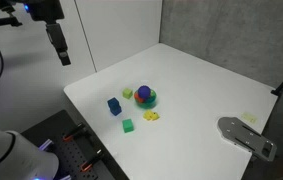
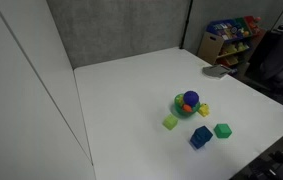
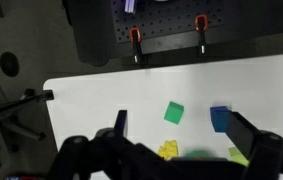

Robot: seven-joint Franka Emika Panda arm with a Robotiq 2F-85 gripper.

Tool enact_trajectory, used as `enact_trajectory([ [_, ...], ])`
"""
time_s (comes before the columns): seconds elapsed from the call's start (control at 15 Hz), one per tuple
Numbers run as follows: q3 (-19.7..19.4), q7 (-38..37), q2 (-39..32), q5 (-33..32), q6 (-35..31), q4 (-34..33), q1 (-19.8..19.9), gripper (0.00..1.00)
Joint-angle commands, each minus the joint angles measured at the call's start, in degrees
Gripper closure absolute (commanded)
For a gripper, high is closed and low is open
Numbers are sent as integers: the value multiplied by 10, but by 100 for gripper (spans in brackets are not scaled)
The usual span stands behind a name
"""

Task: Pick up the navy blue block from the neon blue top and move it onto the light green block top

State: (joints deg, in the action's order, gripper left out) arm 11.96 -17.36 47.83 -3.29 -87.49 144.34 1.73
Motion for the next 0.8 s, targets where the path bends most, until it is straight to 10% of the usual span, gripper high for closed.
enact_trajectory([
  [0.0, -6, -5, -2, -4, 1, -1, -8, 0],
  [0.73, -2, -52, -85, 28, -94, -38, 1, 0],
])
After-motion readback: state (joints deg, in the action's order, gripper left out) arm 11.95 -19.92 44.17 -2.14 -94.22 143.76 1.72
